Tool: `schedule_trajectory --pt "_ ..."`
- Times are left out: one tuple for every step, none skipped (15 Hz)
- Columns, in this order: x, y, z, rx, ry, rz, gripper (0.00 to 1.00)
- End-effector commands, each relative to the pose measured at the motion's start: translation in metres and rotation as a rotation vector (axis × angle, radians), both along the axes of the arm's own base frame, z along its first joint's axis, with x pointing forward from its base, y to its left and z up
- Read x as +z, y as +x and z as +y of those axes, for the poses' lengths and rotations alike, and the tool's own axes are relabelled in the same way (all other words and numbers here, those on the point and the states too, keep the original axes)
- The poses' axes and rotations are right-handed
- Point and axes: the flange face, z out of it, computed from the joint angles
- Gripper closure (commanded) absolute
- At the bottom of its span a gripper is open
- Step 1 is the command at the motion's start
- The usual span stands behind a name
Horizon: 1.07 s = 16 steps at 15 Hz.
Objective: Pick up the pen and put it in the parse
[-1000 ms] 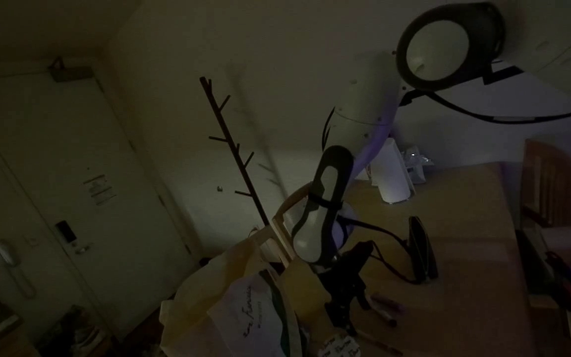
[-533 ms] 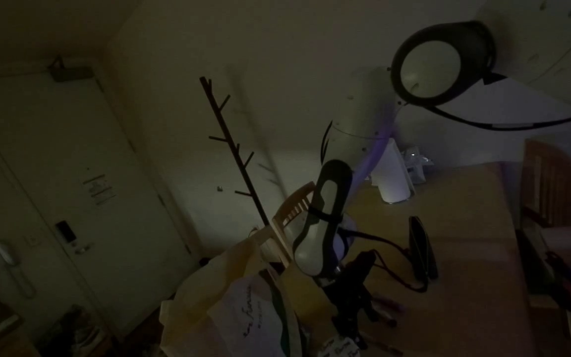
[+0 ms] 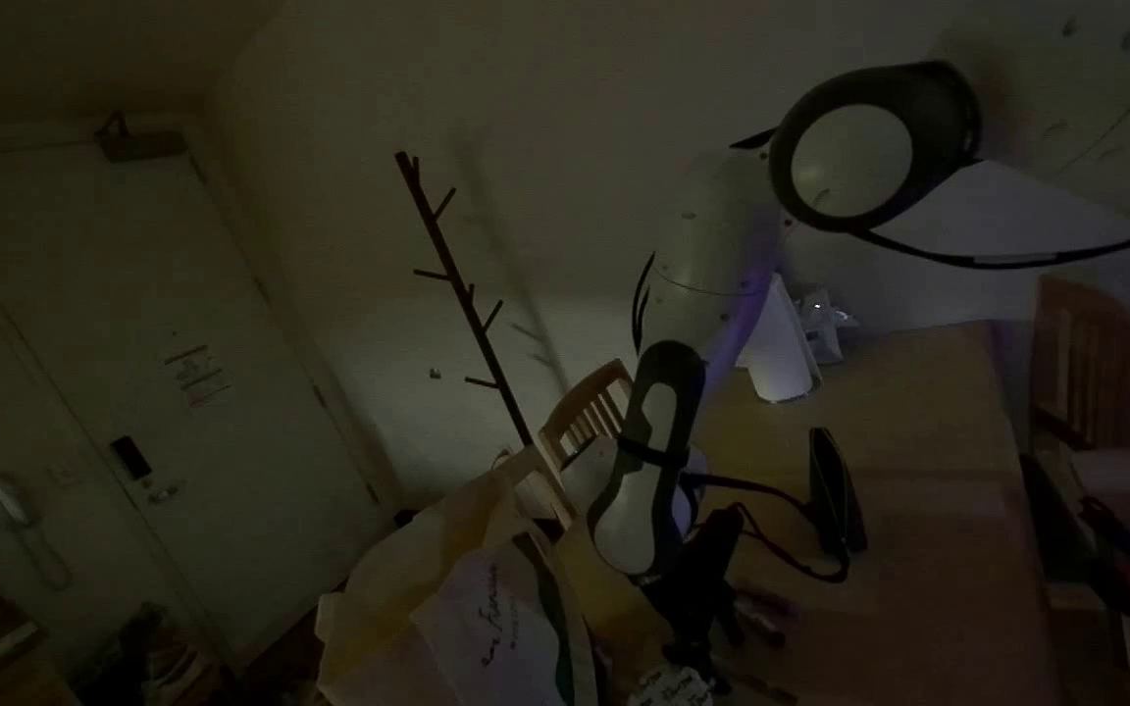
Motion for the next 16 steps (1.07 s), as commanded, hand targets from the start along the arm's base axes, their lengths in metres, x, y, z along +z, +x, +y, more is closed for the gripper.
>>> schedule_trajectory --pt "-0.010 0.004 -0.001 -0.013 -0.068 -0.064 0.48" --pt "-0.010 0.005 -0.001 -0.020 -0.075 -0.075 0.56" --pt "-0.008 0.006 -0.002 -0.028 -0.080 -0.086 0.62" --pt "-0.008 0.007 -0.002 -0.034 -0.082 -0.094 0.69" --pt "-0.008 0.007 -0.003 -0.039 -0.085 -0.103 0.75" --pt "-0.009 0.008 -0.004 -0.044 -0.086 -0.112 0.83" --pt "-0.009 0.008 -0.005 -0.048 -0.087 -0.120 0.88" --pt "-0.008 0.008 -0.006 -0.051 -0.085 -0.126 0.95" --pt "-0.005 0.006 -0.009 -0.060 -0.086 -0.129 0.99" --pt "-0.002 0.004 -0.015 -0.075 -0.097 -0.134 1.00" --pt "0.004 -0.002 -0.023 -0.108 -0.101 -0.133 1.00" --pt "0.009 -0.007 -0.027 -0.118 -0.102 -0.135 1.00" --pt "0.020 -0.014 -0.032 -0.148 -0.129 -0.136 1.00" --pt "0.026 -0.019 -0.037 -0.176 -0.153 -0.129 1.00" --pt "0.037 -0.027 -0.042 -0.208 -0.185 -0.123 1.00" --pt "0.044 -0.030 -0.047 -0.225 -0.202 -0.126 1.00"
